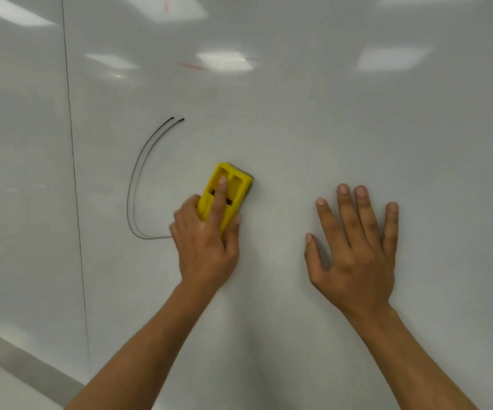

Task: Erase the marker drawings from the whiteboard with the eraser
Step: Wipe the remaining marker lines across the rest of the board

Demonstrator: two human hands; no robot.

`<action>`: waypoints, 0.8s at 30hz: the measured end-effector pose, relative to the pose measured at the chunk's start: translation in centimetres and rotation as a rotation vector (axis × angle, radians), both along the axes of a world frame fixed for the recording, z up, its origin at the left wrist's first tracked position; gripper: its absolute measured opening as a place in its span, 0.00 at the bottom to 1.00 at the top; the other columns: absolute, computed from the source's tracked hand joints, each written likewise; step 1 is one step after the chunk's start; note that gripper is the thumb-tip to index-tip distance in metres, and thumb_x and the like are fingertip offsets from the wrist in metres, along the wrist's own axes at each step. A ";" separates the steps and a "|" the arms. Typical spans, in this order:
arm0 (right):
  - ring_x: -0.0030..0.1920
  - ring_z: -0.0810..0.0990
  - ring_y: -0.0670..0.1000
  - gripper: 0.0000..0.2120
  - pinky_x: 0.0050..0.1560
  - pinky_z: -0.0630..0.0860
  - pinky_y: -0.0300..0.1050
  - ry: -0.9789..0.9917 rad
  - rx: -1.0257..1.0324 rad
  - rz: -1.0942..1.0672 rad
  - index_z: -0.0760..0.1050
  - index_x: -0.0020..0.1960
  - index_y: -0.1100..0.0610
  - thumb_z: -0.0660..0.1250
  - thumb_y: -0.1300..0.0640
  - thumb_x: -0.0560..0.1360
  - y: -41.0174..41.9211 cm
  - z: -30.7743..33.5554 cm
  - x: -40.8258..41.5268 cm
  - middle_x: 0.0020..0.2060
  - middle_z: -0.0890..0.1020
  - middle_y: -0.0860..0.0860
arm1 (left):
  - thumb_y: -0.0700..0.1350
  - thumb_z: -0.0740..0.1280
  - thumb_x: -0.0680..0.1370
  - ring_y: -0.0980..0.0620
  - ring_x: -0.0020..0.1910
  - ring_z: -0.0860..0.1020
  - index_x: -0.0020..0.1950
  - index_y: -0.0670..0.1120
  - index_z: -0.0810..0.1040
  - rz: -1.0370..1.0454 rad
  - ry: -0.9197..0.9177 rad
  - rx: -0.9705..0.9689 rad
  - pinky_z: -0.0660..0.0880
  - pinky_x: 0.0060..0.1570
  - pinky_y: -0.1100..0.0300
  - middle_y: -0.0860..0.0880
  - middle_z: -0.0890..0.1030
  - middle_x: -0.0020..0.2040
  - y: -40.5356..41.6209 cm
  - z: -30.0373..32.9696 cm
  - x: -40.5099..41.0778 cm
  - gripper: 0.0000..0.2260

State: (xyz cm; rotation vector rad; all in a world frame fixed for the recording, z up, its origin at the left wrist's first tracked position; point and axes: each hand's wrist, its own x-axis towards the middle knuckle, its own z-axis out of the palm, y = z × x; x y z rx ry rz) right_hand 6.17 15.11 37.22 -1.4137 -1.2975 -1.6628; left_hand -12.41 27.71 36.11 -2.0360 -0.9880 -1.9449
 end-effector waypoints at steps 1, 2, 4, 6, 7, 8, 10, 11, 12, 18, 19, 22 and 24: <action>0.75 0.65 0.62 0.25 0.76 0.54 0.68 0.000 0.004 -0.003 0.72 0.72 0.59 0.63 0.50 0.78 0.0 0.0 0.0 0.74 0.68 0.60 | 0.54 0.61 0.78 0.40 0.54 0.70 0.76 0.53 0.61 -0.014 0.056 0.042 0.66 0.50 0.49 0.34 0.73 0.59 -0.4 -1.8 0.2 0.26; 0.75 0.66 0.62 0.24 0.75 0.55 0.69 -0.003 0.014 0.002 0.73 0.71 0.59 0.64 0.50 0.78 0.0 0.1 -0.1 0.73 0.69 0.60 | 0.53 0.61 0.78 0.40 0.55 0.70 0.76 0.53 0.62 -0.031 0.118 0.079 0.65 0.50 0.50 0.33 0.73 0.59 -0.8 -3.9 0.3 0.26; 0.73 0.69 0.63 0.22 0.72 0.59 0.72 -0.031 0.050 0.044 0.76 0.68 0.60 0.66 0.52 0.76 0.4 0.1 -0.8 0.71 0.73 0.59 | 0.52 0.62 0.78 0.39 0.54 0.72 0.76 0.54 0.62 -0.062 0.208 0.111 0.64 0.50 0.51 0.35 0.72 0.59 -1.6 -8.5 0.5 0.26; 0.72 0.70 0.62 0.21 0.71 0.61 0.71 -0.075 0.067 0.114 0.78 0.66 0.60 0.67 0.54 0.76 1.2 0.2 -2.4 0.69 0.75 0.59 | 0.51 0.63 0.77 0.40 0.54 0.72 0.76 0.55 0.60 -0.097 0.248 0.095 0.63 0.51 0.52 0.38 0.71 0.59 -2.2 -12.2 0.5 0.28; 0.72 0.71 0.61 0.21 0.71 0.61 0.71 -0.087 0.052 0.147 0.78 0.66 0.60 0.66 0.54 0.76 1.8 0.2 -3.3 0.69 0.75 0.59 | 0.50 0.64 0.77 0.40 0.53 0.72 0.76 0.55 0.60 -0.107 0.262 0.081 0.62 0.51 0.52 0.39 0.70 0.59 -2.2 -13.5 0.4 0.28; 0.72 0.70 0.61 0.21 0.72 0.61 0.70 -0.089 0.027 0.163 0.78 0.67 0.60 0.66 0.53 0.76 2.4 0.3 -4.0 0.69 0.74 0.59 | 0.50 0.64 0.77 0.40 0.53 0.72 0.76 0.55 0.59 -0.109 0.270 0.073 0.62 0.51 0.53 0.39 0.71 0.59 -2.1 -14.1 0.2 0.28; 0.73 0.69 0.61 0.22 0.73 0.59 0.69 -0.065 -0.022 0.135 0.76 0.68 0.59 0.65 0.52 0.77 3.4 0.4 -4.7 0.71 0.72 0.59 | 0.51 0.64 0.77 0.39 0.53 0.73 0.76 0.54 0.60 -0.093 0.245 0.044 0.64 0.50 0.52 0.38 0.72 0.59 -1.0 -14.1 -0.7 0.28; 0.74 0.68 0.61 0.23 0.74 0.57 0.68 -0.051 -0.038 0.103 0.76 0.69 0.59 0.65 0.51 0.78 3.8 0.4 -4.7 0.72 0.71 0.59 | 0.51 0.63 0.76 0.38 0.53 0.73 0.76 0.53 0.60 -0.072 0.198 0.003 0.66 0.50 0.50 0.36 0.73 0.59 -0.1 -13.4 -1.5 0.28; 0.74 0.66 0.61 0.23 0.75 0.56 0.68 -0.041 -0.046 0.076 0.75 0.70 0.59 0.64 0.50 0.78 4.0 0.3 -4.5 0.72 0.71 0.59 | 0.52 0.62 0.76 0.37 0.52 0.74 0.75 0.51 0.61 -0.039 0.120 -0.052 0.69 0.50 0.48 0.34 0.74 0.58 1.0 -12.4 -2.3 0.28; 0.77 0.63 0.61 0.24 0.76 0.50 0.67 -0.040 -0.050 0.031 0.71 0.73 0.59 0.61 0.49 0.80 4.8 -0.2 -4.1 0.74 0.68 0.60 | 0.51 0.62 0.81 0.35 0.59 0.70 0.80 0.51 0.56 0.093 -0.367 -0.389 0.66 0.60 0.40 0.35 0.70 0.61 6.8 -5.3 -6.5 0.29; 0.77 0.62 0.61 0.24 0.77 0.50 0.67 -0.039 -0.051 0.030 0.71 0.73 0.59 0.61 0.49 0.80 4.9 -0.2 -4.1 0.74 0.68 0.60 | 0.50 0.63 0.82 0.36 0.60 0.69 0.80 0.53 0.54 0.096 -0.423 -0.435 0.65 0.62 0.41 0.35 0.70 0.61 7.2 -4.8 -6.4 0.29; 0.76 0.63 0.61 0.24 0.77 0.50 0.67 -0.037 -0.048 0.029 0.71 0.73 0.59 0.60 0.49 0.80 4.9 -0.2 -4.2 0.74 0.68 0.60 | 0.53 0.61 0.81 0.37 0.60 0.70 0.80 0.51 0.55 0.058 -0.411 -0.397 0.66 0.61 0.42 0.35 0.70 0.60 5.4 -5.1 -5.0 0.29; 0.76 0.63 0.61 0.24 0.76 0.50 0.67 -0.040 -0.046 0.027 0.71 0.73 0.59 0.60 0.49 0.80 4.9 -0.2 -4.2 0.74 0.68 0.60 | 0.54 0.60 0.79 0.37 0.56 0.71 0.79 0.48 0.58 -0.005 -0.240 -0.261 0.69 0.57 0.43 0.35 0.72 0.59 3.0 -6.9 -3.6 0.30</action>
